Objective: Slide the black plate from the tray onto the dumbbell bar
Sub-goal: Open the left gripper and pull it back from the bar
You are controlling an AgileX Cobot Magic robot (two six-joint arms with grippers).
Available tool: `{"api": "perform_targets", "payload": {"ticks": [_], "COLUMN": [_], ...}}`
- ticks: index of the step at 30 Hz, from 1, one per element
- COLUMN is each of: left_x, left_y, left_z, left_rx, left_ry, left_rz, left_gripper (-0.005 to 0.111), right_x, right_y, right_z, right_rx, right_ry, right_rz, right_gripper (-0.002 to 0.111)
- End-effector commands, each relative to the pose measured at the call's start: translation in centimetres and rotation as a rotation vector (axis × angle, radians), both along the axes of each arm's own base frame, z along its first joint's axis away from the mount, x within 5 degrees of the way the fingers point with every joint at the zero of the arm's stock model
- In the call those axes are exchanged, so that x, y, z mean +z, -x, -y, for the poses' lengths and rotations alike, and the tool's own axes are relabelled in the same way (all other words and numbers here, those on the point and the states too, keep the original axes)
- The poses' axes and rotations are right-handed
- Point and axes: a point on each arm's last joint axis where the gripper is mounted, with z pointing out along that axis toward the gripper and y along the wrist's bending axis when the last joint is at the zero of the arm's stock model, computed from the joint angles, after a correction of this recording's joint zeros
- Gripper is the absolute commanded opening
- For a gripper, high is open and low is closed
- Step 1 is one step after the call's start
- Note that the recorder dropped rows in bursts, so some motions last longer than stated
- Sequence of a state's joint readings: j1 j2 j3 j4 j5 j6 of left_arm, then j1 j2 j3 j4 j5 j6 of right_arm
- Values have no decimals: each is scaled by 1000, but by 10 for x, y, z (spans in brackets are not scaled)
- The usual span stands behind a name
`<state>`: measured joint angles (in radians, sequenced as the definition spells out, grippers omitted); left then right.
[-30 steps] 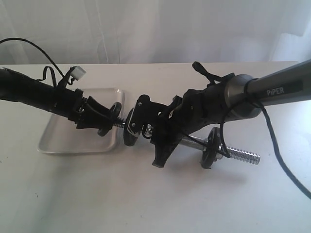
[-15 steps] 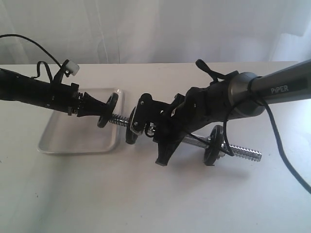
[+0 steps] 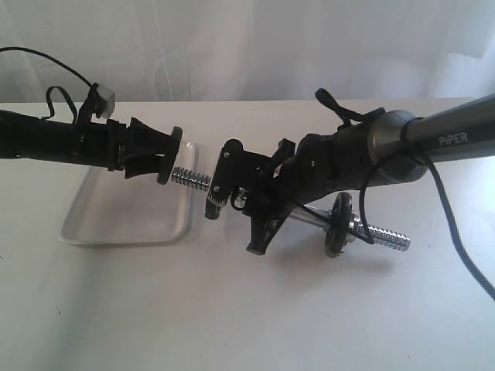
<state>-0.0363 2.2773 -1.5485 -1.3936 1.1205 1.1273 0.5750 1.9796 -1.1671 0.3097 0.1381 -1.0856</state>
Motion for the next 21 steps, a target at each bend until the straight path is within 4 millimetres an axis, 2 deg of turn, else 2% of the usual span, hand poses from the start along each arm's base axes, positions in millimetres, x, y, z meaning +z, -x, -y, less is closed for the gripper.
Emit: {"api": "perform_targets", "payload": {"ticks": [1,5,9,15,17,21], "left_x": [20,17,18,33,38,36], "left_y": [3,6,10,7,6,9], "left_z": [0,0,-1,-16,-21,-26], "left_rx": [-19,-20,-38,-52,-74,-120], "left_ry": [110,77,25,-23,-86,-228], "left_rz": [-125,-242,-278,-139,-108,-126], "left_gripper": [0,0,0,0,0,0], "right_x": [49,49,49,47,46,46], "right_y": [-18,-18,-19,-18,-17,-17], "right_z": [-1,-1,-1,-1,-1,-1], "right_rx": [-62,-64,-67,-61,-59,-59], "right_ry": [-131,-133,-138,-126,-123,-123], "right_rz": [280,285,298,268,260,260], "right_gripper": [0,0,0,0,0,0]}}
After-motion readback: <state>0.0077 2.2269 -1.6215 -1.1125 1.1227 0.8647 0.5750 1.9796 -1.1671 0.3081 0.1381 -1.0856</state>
